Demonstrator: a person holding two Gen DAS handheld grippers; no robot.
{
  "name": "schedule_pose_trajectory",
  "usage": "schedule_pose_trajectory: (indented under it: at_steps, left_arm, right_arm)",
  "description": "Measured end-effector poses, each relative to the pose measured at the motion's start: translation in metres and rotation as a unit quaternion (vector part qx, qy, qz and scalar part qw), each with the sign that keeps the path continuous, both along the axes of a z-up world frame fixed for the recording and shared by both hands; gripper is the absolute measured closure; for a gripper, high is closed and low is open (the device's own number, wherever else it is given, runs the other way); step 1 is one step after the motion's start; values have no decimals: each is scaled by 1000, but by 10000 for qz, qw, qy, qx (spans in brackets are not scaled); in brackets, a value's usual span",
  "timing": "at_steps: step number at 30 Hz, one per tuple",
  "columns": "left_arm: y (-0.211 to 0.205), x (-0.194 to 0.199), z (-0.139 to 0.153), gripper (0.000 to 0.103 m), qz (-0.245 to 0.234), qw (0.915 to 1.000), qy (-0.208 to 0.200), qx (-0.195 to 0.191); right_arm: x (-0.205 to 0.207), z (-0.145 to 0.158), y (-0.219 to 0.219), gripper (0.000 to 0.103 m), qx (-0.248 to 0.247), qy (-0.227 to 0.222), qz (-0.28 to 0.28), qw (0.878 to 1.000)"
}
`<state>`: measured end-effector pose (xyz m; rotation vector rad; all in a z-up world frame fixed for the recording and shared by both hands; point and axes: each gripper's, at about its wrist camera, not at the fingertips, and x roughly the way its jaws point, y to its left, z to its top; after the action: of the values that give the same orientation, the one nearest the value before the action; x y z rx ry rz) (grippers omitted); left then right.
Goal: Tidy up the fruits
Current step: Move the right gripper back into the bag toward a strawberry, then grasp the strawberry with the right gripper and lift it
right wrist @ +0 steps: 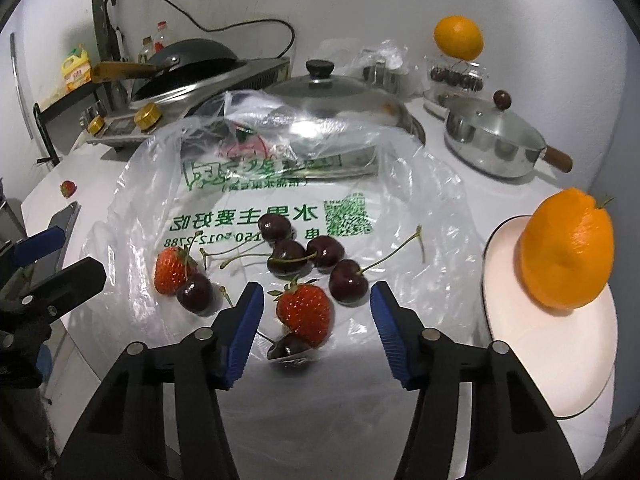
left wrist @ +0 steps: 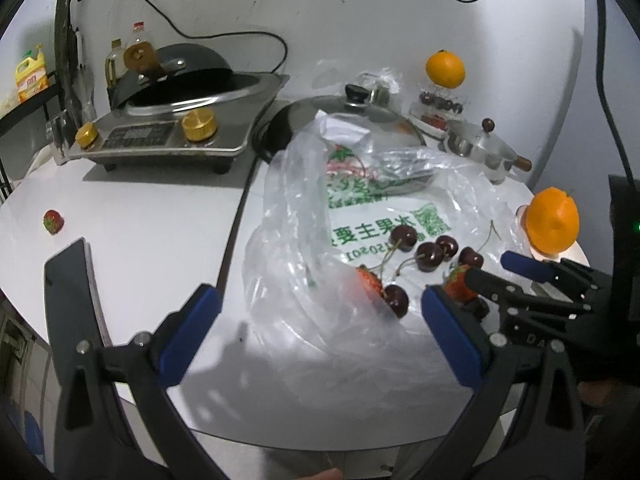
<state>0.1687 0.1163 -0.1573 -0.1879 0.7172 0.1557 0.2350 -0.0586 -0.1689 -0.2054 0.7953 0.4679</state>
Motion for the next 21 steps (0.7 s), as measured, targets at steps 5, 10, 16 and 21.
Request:
schedule_pose_trajectory:
  at_steps: [5, 10, 16, 21]
  left_arm:
    - [1, 2, 0, 1, -40, 10000, -5, 44]
    - [-2, 6, 3, 1, -113, 9999, -12, 123]
    - [-8, 10, 6, 1, -175, 9996, -3, 216]
    - [-17, 13, 14, 1, -284, 9990, -70, 349]
  right_arm:
    - [3, -9, 4, 44, -20, 111, 9, 9999]
    - [9, -16, 5, 55, 42, 281, 14, 9996]
    - [10, -21, 7, 56, 87, 365, 106, 9992]
    - [12, -26, 8, 57, 103, 484, 149, 9987]
